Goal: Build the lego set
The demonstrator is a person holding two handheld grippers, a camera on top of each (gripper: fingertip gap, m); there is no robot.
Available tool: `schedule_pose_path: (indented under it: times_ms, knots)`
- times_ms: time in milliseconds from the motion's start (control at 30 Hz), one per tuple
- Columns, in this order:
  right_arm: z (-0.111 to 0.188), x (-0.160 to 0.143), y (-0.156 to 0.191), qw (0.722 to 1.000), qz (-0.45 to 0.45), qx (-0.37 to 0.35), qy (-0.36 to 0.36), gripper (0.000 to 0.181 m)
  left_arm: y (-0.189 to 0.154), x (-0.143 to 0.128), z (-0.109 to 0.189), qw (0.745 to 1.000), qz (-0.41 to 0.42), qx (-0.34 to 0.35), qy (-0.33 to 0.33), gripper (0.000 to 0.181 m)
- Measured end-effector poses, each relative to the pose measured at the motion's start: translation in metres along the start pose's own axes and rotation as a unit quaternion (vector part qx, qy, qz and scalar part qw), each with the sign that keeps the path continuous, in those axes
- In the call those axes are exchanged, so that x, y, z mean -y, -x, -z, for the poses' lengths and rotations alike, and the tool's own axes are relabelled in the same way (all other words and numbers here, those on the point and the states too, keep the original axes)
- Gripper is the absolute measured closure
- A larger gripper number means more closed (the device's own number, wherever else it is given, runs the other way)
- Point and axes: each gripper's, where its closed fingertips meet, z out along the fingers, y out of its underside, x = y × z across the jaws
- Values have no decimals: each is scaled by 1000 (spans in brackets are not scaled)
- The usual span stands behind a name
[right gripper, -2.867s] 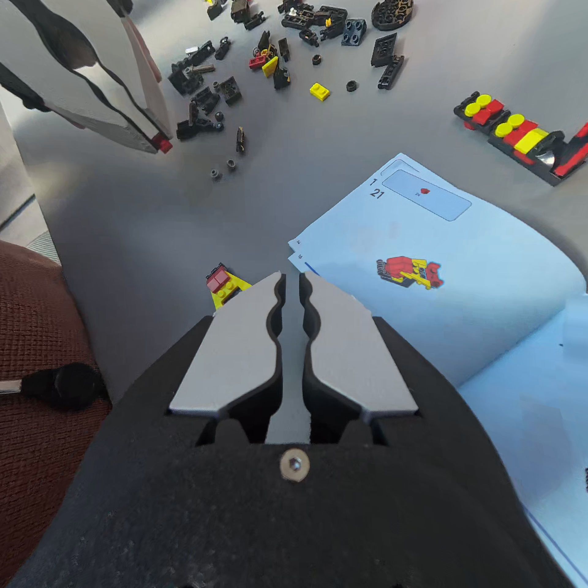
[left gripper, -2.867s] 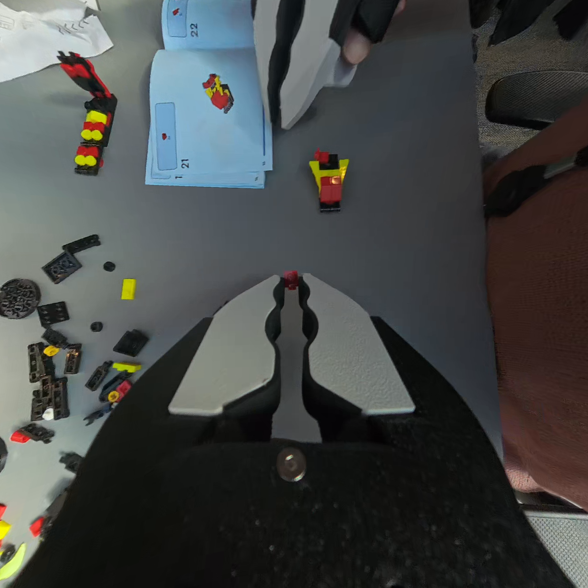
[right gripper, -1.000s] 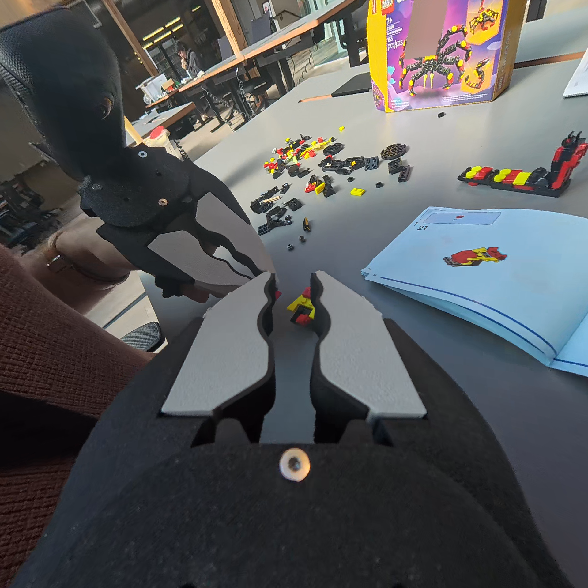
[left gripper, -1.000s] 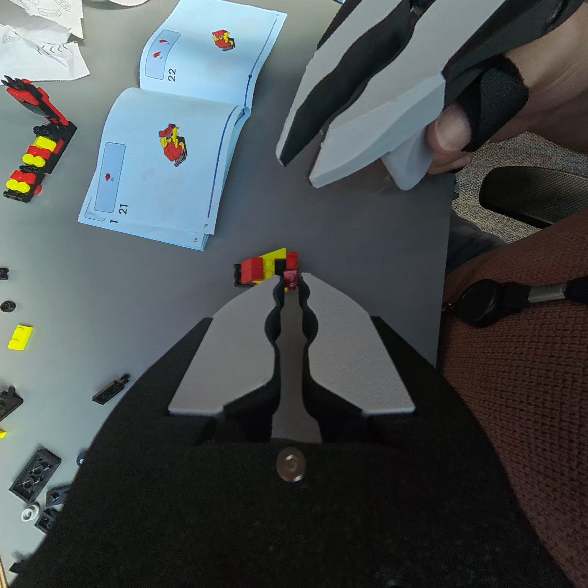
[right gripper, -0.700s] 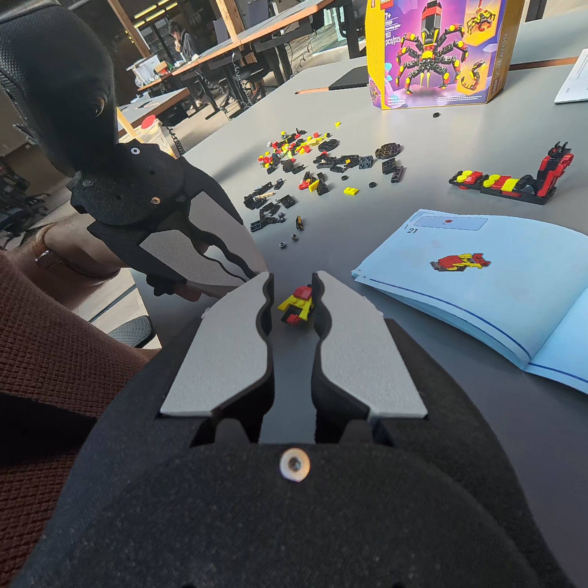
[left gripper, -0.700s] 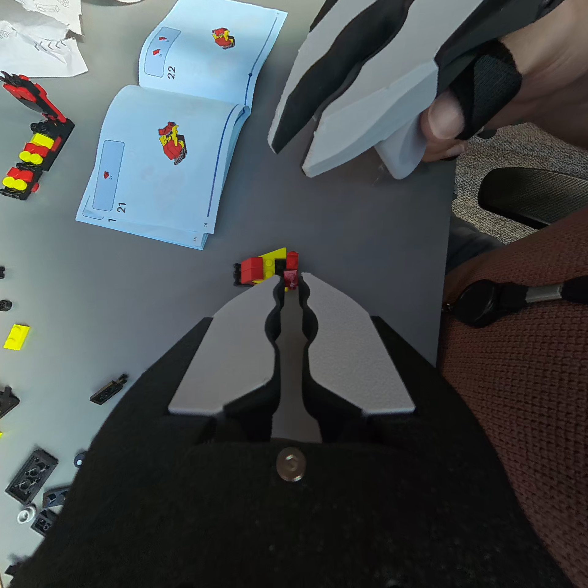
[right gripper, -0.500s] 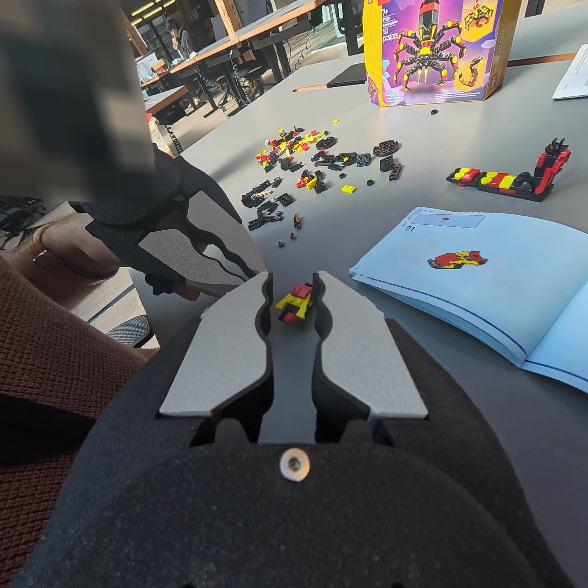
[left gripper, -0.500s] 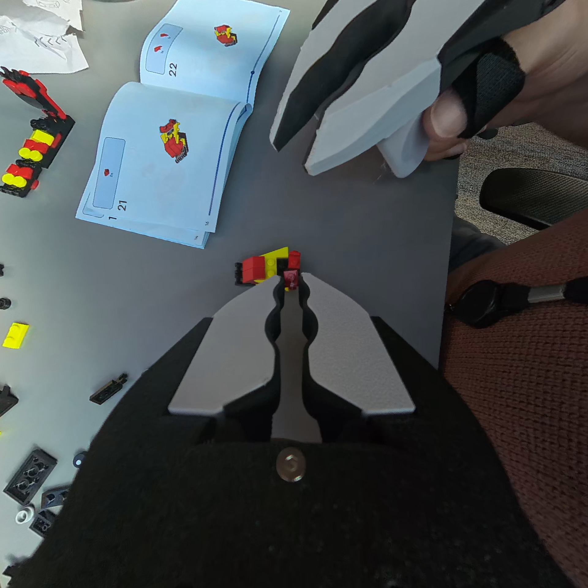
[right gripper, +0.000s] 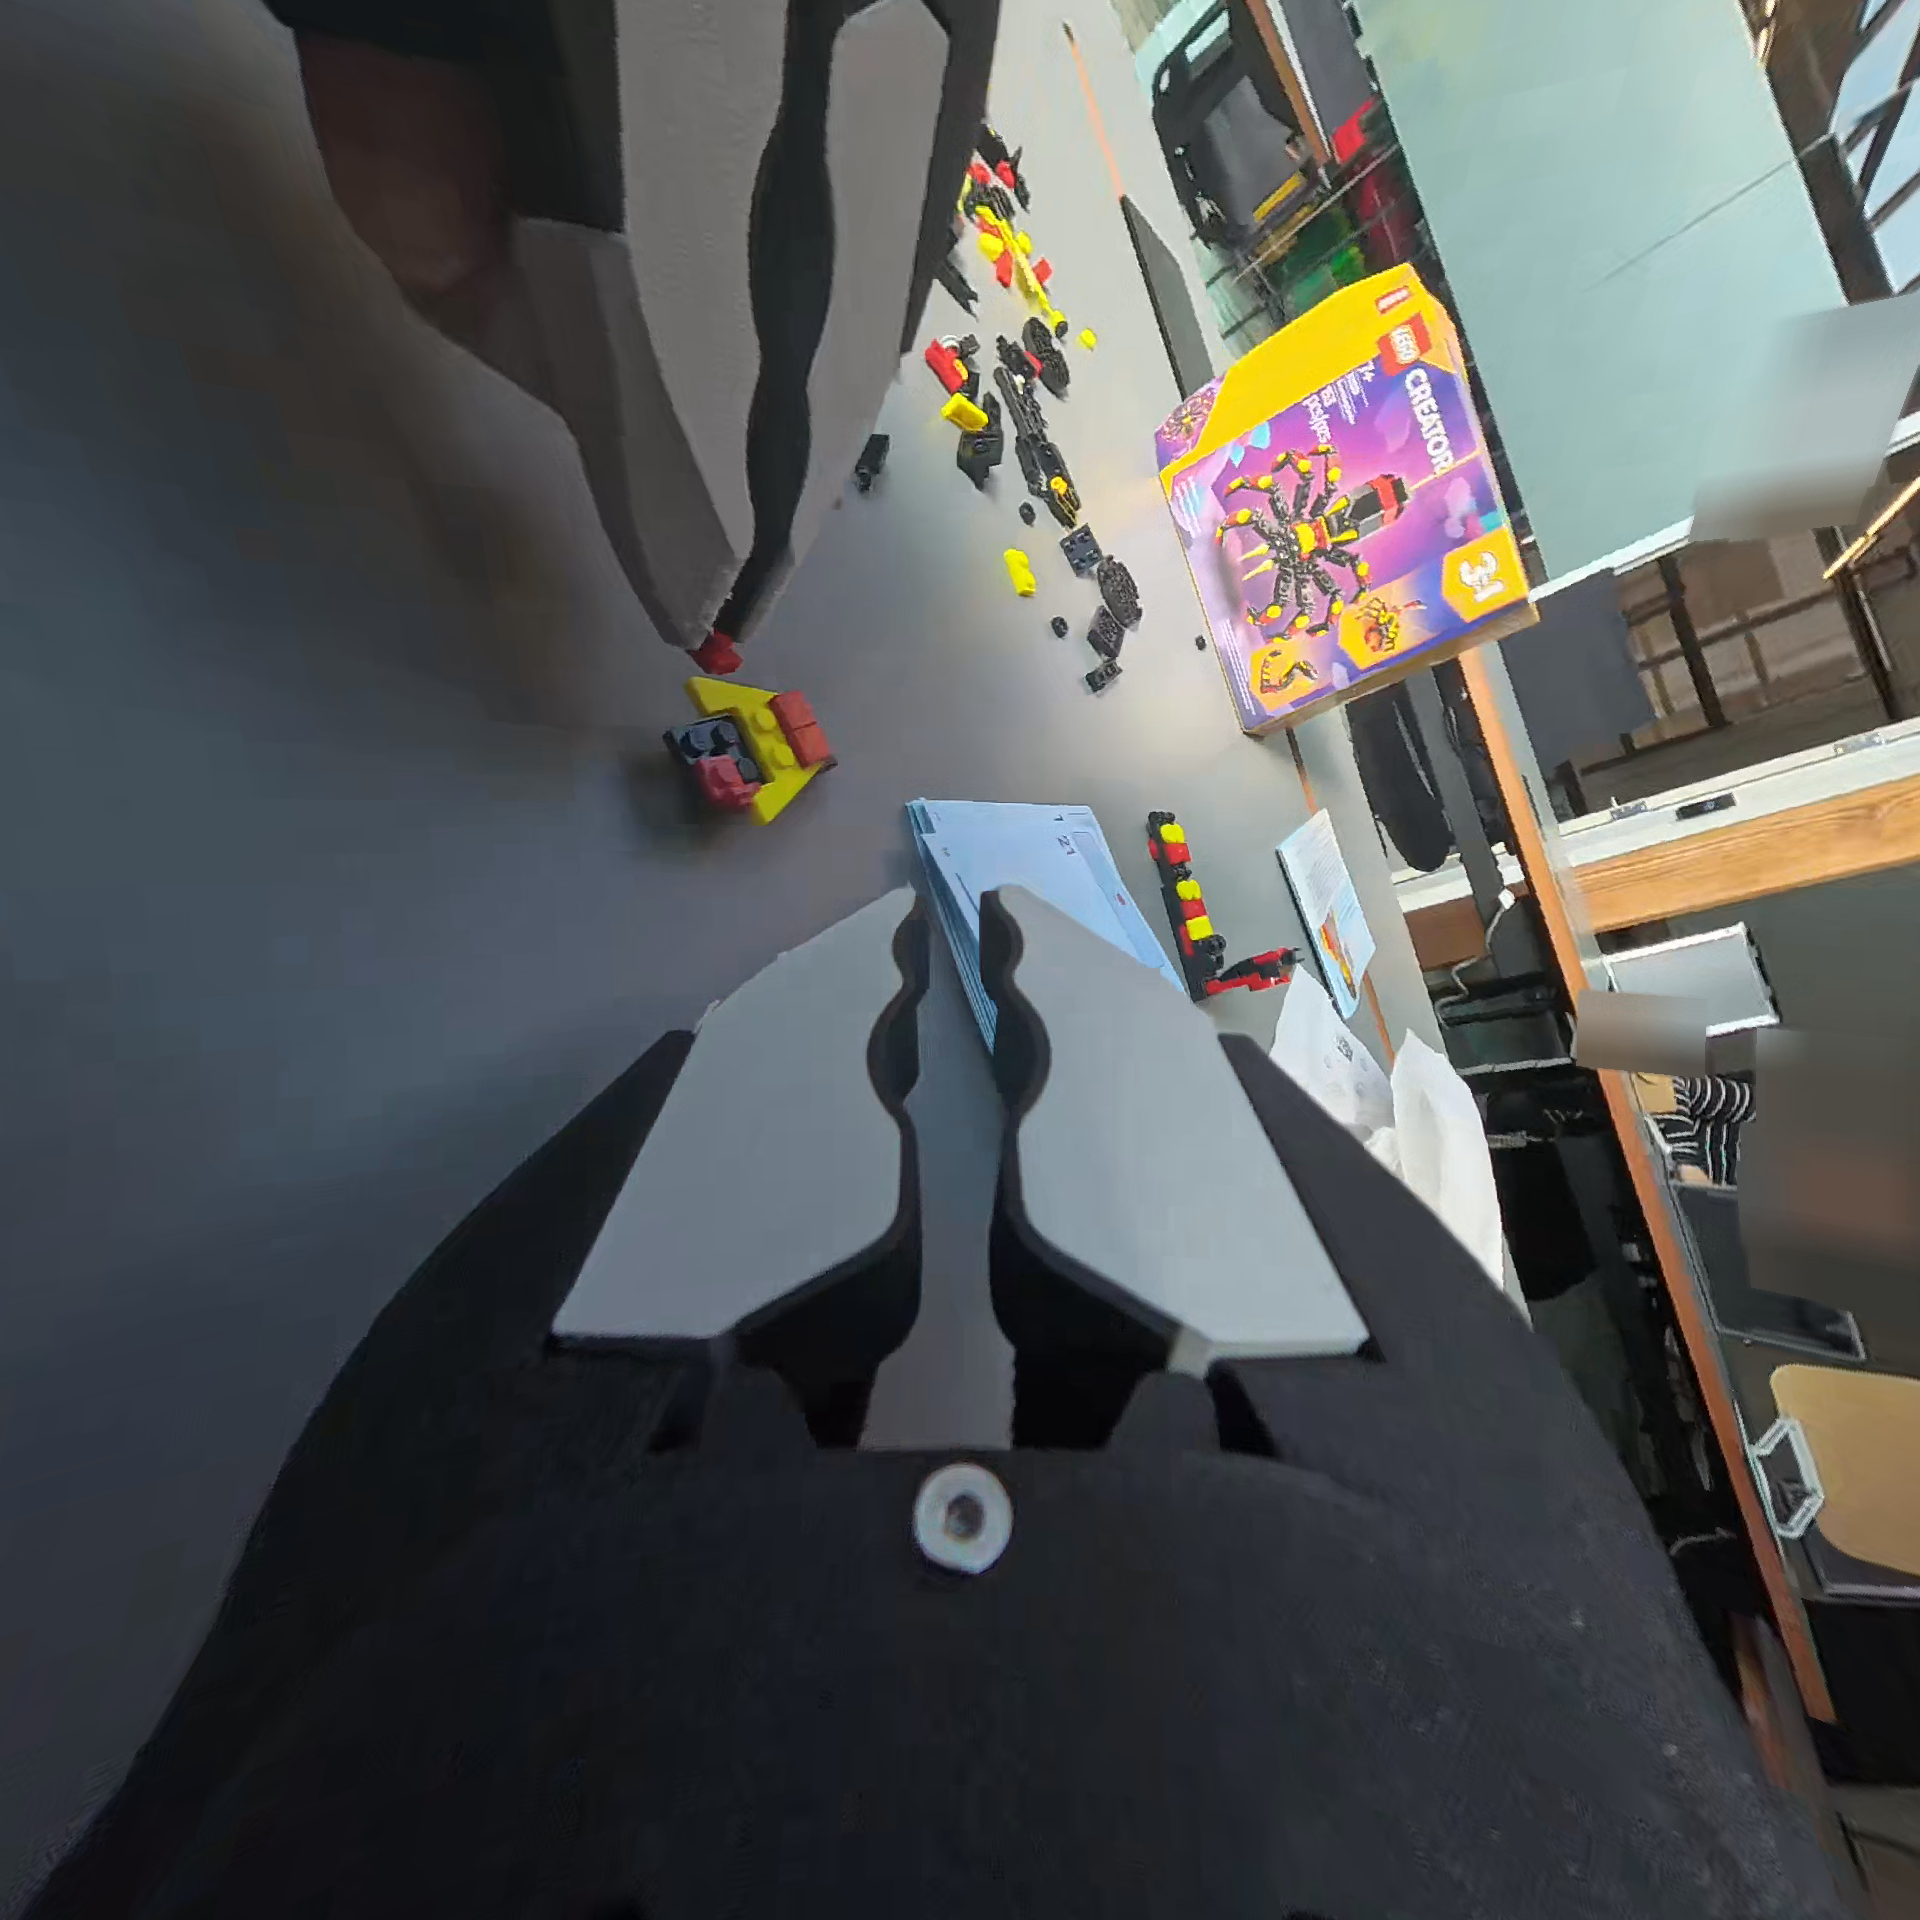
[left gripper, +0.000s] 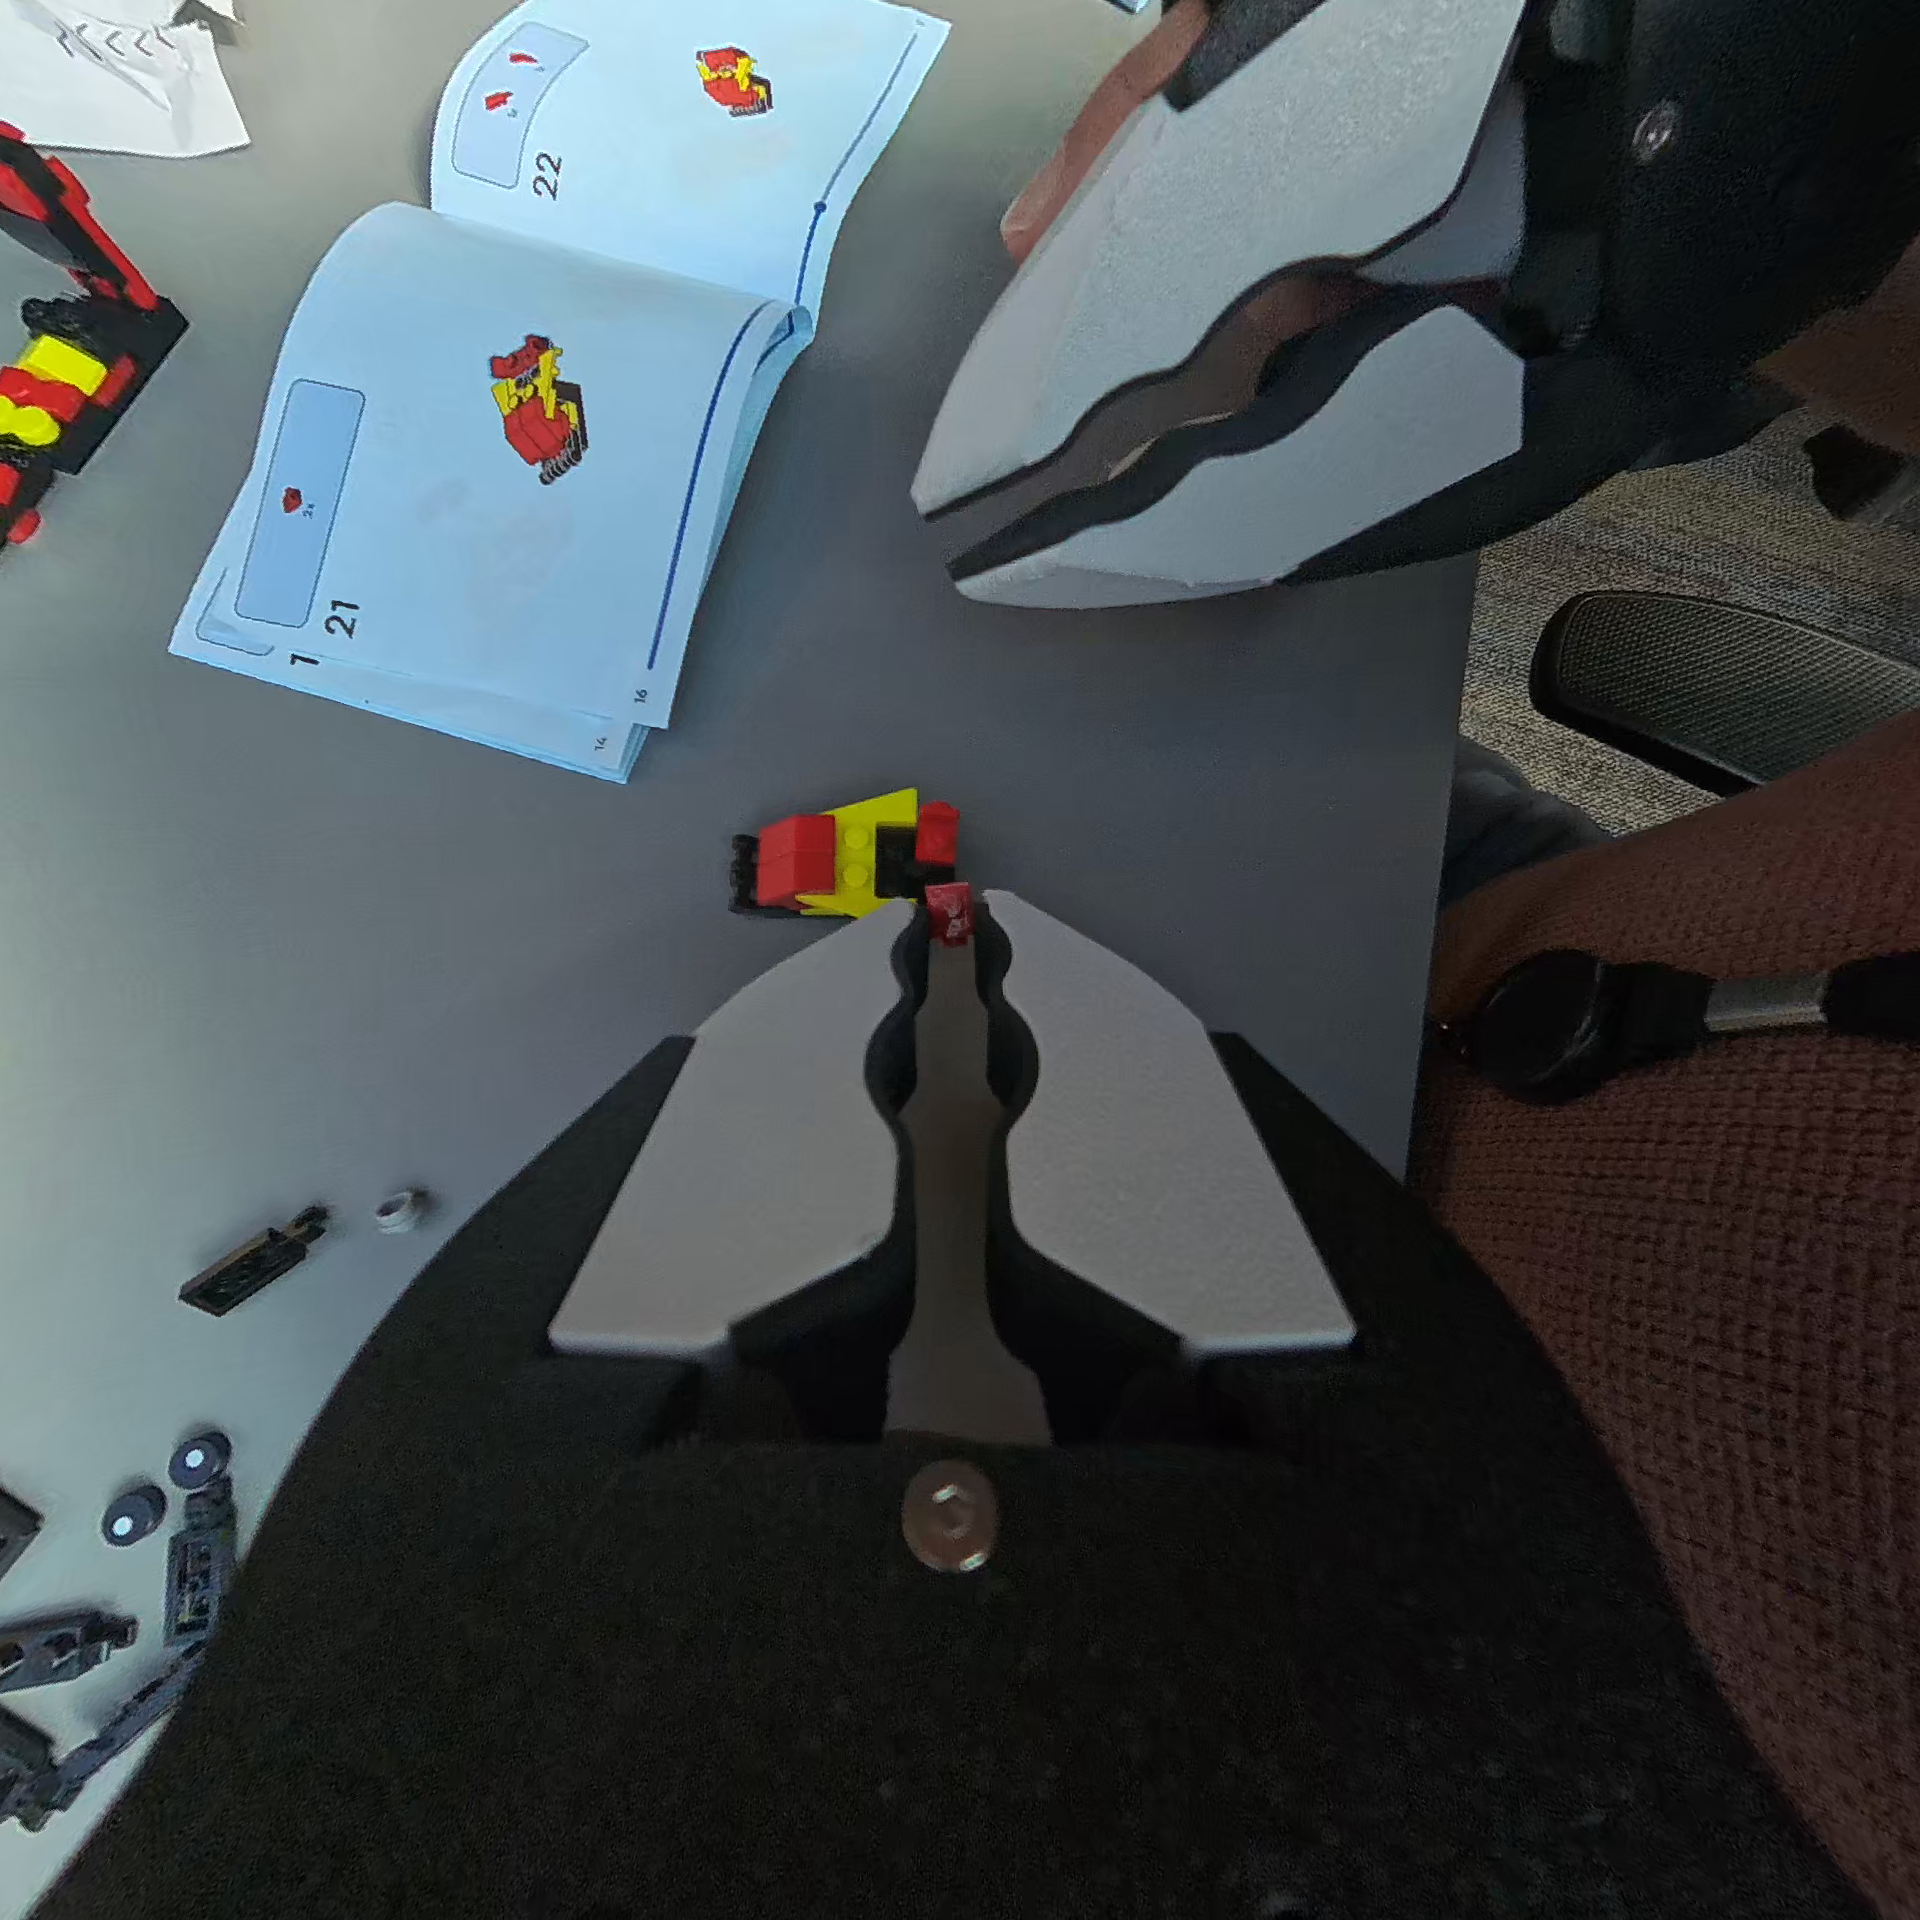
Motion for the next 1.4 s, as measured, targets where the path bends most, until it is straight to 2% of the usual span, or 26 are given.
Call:
schedule_pose_path:
  times_ms: [233,367,567,1400]
  knots:
    - [-8,17,32,989,140,35,-29,168,-2,1,-6,1000,-6,18,15,173]
    - [-9,16,44,984,169,40,-25,166,0,-4,-10,997,-37,51,44,174]
    - [-6,12,45,988,148,29,-11,164,4,-2,-11,993,-71,76,60,174]
    - [-8,8,28,994,102,24,-11,164,4,-4,-15,990,-91,57,94,173]
